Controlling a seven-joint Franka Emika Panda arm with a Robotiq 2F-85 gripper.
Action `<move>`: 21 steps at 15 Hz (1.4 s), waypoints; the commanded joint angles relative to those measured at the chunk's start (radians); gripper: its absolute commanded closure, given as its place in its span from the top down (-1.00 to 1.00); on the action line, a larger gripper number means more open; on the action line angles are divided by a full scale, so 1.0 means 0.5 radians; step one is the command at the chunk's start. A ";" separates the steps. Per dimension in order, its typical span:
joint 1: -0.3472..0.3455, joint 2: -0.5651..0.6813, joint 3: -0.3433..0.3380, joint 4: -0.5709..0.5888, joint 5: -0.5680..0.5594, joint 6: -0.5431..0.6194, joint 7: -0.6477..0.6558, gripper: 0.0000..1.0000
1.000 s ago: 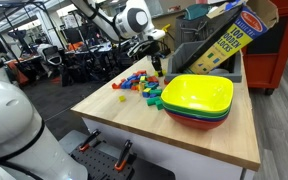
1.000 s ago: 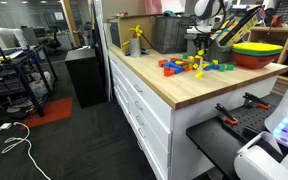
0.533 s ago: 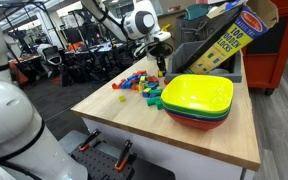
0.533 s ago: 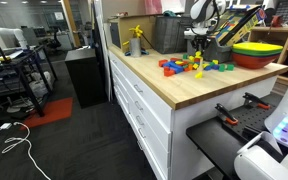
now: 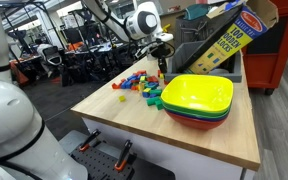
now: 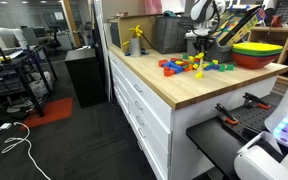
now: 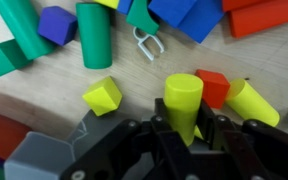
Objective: Pick up the yellow cylindrical block and move it forward and to the left
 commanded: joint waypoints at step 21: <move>0.341 -0.632 0.265 -0.071 -0.478 -0.161 0.279 1.00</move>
